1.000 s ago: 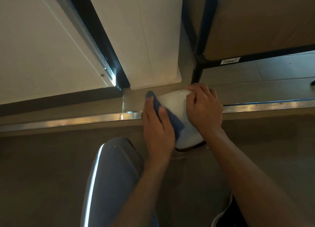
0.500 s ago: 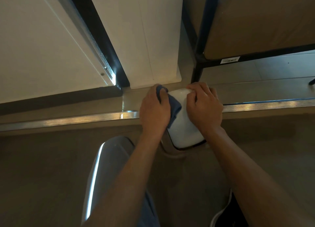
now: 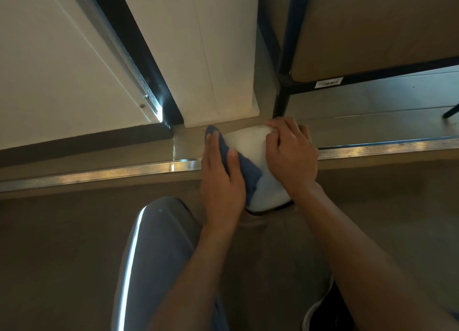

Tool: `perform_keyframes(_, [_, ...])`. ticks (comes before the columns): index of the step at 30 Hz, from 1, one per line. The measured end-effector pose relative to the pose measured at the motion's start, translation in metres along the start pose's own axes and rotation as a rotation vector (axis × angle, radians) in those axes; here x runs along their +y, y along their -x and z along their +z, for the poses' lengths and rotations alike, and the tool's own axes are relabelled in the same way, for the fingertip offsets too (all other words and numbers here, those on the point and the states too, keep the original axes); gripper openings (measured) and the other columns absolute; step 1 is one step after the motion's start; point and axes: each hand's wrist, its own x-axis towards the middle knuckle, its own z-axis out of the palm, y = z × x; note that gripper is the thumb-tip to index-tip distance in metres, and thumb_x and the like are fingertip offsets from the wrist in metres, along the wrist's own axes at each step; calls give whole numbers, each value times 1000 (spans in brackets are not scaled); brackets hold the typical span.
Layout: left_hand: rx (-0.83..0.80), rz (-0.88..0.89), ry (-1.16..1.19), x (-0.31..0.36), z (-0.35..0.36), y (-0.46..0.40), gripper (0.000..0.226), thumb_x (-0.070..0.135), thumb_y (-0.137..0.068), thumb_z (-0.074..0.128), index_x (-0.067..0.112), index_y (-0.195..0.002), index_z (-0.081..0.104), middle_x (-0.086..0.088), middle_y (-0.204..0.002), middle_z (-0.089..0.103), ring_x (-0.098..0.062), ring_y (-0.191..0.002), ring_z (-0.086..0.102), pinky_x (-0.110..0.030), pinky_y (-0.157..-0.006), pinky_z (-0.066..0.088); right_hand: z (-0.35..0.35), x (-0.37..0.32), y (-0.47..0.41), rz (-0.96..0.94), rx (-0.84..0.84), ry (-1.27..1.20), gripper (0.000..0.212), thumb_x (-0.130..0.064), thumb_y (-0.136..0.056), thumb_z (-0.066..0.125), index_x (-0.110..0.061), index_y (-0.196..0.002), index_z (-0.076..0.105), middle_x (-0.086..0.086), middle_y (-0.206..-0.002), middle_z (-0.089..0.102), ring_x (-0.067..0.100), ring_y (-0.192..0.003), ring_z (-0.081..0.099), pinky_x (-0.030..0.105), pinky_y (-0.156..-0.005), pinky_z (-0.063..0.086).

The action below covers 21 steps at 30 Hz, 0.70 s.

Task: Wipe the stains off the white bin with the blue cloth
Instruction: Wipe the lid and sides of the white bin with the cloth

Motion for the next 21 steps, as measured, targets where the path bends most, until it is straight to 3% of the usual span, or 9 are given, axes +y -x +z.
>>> perform_keyframes(2, [43,-29,22,6,-1,-12,49,39,-109,37,27,-157,33,8,-157,41,7,-134,34,-11,-110,29,0,-1,1,-3,8,0,33,-30,-99,36,-24,-117,63,-6,-125,61,22,-112,55,37,-72,53])
perform_keyframes(3, [50,-4,8,9,0,-7,49,39,-109,36,26,-157,32,7,-158,40,4,-138,34,-13,-112,28,0,0,2,-7,5,-8,33,-31,-99,37,-24,-117,62,-6,-125,60,22,-113,55,37,-72,53])
perform_keyframes(6, [-4,100,-133,-1,5,40,58,39,-109,37,23,-162,19,8,-170,8,-12,-156,9,-20,-123,11,0,1,1,-16,-4,-8,33,-32,-99,36,-25,-119,61,-6,-126,59,20,-113,54,37,-73,53])
perform_keyframes(9, [-51,146,-230,-18,6,69,64,42,-108,37,28,-162,6,14,-169,-11,-18,-158,0,-47,-126,20,0,2,0,-21,-18,7,35,-34,-99,34,-26,-121,60,-7,-127,58,19,-114,53,34,-73,52])
perform_keyframes(11, [-50,137,-190,-16,4,47,60,43,-108,34,27,-161,13,11,-170,-2,-20,-158,5,-51,-124,23,-1,2,1,-23,-24,6,34,-33,-100,34,-26,-121,60,-7,-128,58,20,-115,53,34,-73,51])
perform_keyframes(13, [-48,135,-208,0,-2,8,53,41,-107,35,22,-157,31,1,-167,22,-21,-154,20,-46,-124,25,0,2,1,-26,-16,3,31,-31,-100,37,-25,-120,60,-6,-127,59,21,-114,54,35,-72,52])
perform_keyframes(16, [-143,174,-454,31,2,-49,45,38,-107,35,16,-142,52,-9,-138,60,-27,-128,51,-42,-108,40,0,2,1,-45,-13,39,30,-30,-100,38,-22,-118,61,-3,-124,60,25,-110,56,36,-67,53])
perform_keyframes(18, [-199,311,-577,44,10,-58,52,41,-104,25,15,-135,57,-11,-124,68,-30,-116,60,-43,-100,42,0,3,1,-78,-15,70,33,-32,-100,36,-19,-117,61,0,-123,60,28,-107,57,35,-63,52])
perform_keyframes(21, [-225,508,-496,30,3,-40,47,37,-107,28,15,-138,56,-7,-133,64,-26,-126,56,-42,-109,39,-1,3,1,-70,-28,59,36,-35,-100,32,-20,-119,59,0,-125,59,26,-109,57,35,-67,53])
